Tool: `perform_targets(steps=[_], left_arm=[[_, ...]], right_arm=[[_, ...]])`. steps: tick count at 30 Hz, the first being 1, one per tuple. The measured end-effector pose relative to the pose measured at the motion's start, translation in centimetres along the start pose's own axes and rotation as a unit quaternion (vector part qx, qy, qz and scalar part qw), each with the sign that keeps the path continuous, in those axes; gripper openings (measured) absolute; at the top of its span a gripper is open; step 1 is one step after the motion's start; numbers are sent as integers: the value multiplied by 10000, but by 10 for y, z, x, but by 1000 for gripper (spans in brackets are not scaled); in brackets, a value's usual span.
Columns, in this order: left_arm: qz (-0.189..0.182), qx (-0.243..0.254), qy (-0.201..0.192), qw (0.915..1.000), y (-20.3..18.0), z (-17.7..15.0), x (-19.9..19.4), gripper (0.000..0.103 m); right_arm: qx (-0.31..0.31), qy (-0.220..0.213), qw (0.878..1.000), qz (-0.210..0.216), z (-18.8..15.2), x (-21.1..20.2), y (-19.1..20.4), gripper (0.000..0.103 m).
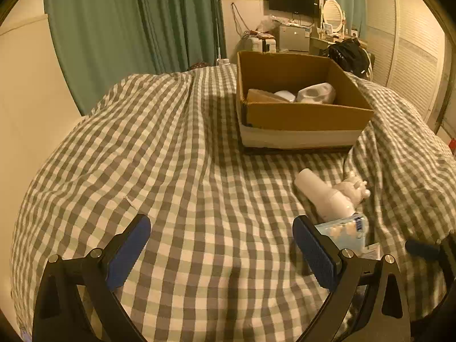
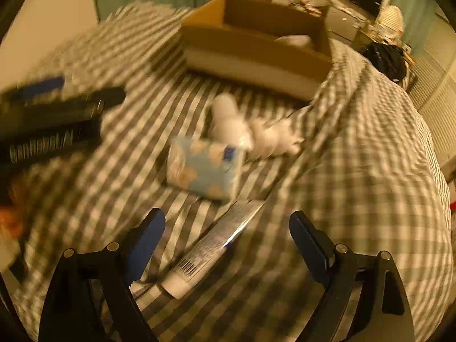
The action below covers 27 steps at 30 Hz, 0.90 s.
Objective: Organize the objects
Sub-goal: 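Move both tools back to the remaining items on the bedspread, then grasp the toothpaste tube with the right tool while the left tool grasps the blue floral tissue pack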
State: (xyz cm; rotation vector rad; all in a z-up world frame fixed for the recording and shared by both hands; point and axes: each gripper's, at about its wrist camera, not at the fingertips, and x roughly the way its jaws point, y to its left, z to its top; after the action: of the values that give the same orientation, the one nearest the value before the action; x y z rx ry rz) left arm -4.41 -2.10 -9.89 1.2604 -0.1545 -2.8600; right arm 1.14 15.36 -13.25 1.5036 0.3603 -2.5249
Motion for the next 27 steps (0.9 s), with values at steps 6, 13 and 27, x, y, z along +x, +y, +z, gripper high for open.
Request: perform_targets(steps=[6,13,27], left_arm=[[57,-87,60,9999,9,-5,6,102],[124,-83,184,9997,9,-8,11,102],[-667,320,543,9958,-47,-19,18,102]], right_arm=[[-264,473,9984,-165,-17,25,13,68],[-28,269,9996,50,-14,17,-1,21],[416,-902,9949,-184,33,-41,-54,12]])
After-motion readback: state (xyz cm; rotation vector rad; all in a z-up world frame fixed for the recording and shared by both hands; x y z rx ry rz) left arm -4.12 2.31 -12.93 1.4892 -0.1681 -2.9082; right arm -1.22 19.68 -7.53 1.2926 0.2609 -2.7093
